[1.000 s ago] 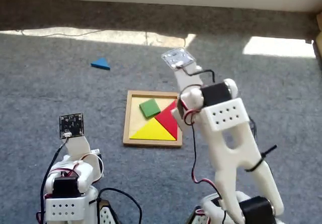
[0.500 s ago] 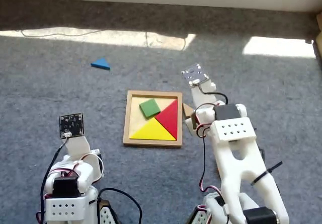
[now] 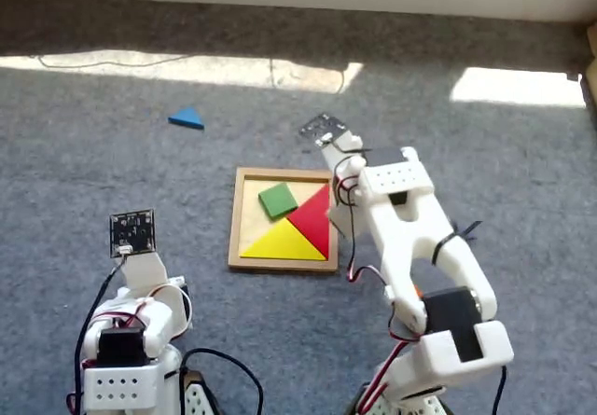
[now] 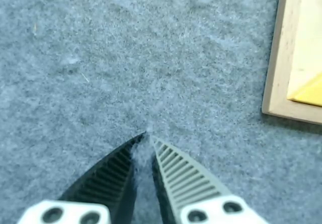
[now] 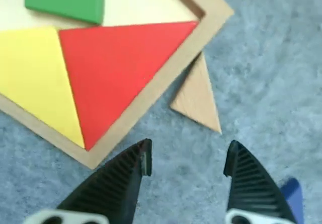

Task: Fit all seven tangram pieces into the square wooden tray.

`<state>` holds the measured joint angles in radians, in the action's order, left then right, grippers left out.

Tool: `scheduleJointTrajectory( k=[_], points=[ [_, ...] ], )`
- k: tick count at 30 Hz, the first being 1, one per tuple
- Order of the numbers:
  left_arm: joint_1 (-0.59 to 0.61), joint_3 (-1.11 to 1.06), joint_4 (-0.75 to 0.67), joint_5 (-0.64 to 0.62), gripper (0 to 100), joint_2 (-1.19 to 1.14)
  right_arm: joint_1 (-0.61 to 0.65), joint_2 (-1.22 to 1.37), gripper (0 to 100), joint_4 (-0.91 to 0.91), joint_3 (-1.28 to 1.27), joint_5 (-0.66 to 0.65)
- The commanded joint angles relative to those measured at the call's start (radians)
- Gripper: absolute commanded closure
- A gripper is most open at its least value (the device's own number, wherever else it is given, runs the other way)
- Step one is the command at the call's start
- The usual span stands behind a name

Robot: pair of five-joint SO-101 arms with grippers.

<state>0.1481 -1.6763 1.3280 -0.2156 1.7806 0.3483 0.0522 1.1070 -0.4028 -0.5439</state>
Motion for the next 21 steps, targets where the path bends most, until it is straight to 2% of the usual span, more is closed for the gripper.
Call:
scheduleJointTrajectory(
  k=[1, 6, 11, 21],
  points=[
    [-0.013, -0.019, 0.005, 0.008, 100, 0.016, 0.044, 0.024, 76.8, -0.042, 0.071, -0.012],
    [-0.013, -0.019, 0.005, 0.008, 100, 0.016, 0.042, 0.111, 76.9, -0.136, 0.076, -0.012],
    [-0.013, -0.019, 0.005, 0.008, 100, 0.016, 0.042, 0.16, 81.6, -0.179, 0.076, -0.012],
    [-0.013, -0.019, 0.005, 0.008, 100, 0.016, -0.007, 0.2, 82.2, -0.189, 0.076, -0.012]
  ],
)
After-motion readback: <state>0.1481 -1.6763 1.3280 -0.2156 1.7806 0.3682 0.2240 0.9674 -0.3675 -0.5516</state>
